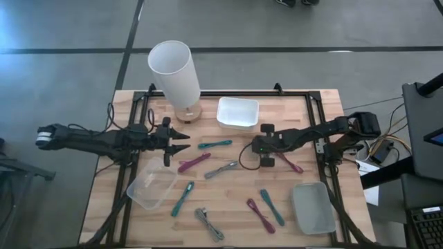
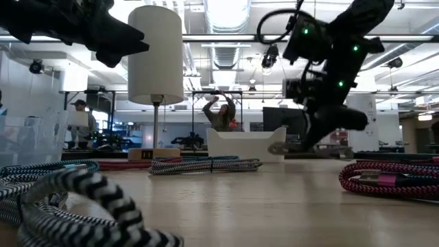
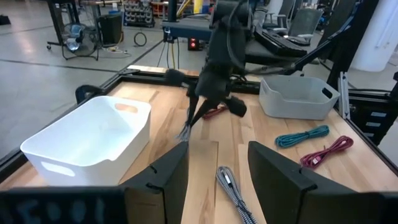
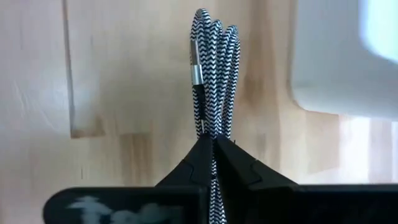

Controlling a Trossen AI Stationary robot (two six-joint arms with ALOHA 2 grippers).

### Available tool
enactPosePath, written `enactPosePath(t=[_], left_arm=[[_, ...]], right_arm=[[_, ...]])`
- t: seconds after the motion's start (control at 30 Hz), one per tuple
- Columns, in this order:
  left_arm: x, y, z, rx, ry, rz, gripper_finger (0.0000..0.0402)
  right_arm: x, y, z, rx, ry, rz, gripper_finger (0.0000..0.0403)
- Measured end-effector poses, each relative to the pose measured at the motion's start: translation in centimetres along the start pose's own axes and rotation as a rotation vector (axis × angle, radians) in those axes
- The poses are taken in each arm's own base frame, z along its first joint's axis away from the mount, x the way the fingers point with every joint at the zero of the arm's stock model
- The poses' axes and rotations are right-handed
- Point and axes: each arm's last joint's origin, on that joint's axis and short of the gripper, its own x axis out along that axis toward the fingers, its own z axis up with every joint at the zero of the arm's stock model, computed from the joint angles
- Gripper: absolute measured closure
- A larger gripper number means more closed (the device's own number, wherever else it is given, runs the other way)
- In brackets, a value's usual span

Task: Pick & Place USB Port
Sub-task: Put the top right white charger cable into the gray bin

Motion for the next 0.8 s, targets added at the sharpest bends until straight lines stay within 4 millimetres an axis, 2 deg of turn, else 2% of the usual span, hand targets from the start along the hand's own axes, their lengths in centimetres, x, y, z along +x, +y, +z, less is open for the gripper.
enactPosePath(t=[0.3, 0.53, 0.67, 0.8], left_arm=[[0.2, 0.0, -0.1, -0.001, 0.011, 0.001, 0.0232], [0.3, 0.0, -0.3, 0.000, 0.021, 0.001, 0.0232], [0.4, 0.0, -0.3, 0.000, 0.025, 0.001, 0.0232], [0.4, 0.0, -0.3, 0.001, 0.027, 0.001, 0.0232]], right_arm=[[-4.3, -0.8, -0.2, 0.145, -0.117, 0.176, 0.0394], [-8.7, -1.0, -0.6, 0.414, -0.240, 0.324, 0.0394], [-11.2, -0.4, -1.4, 0.569, -0.272, 0.410, 0.0394], [-13.1, 1.0, -2.6, 0.663, -0.234, 0.498, 0.0394]])
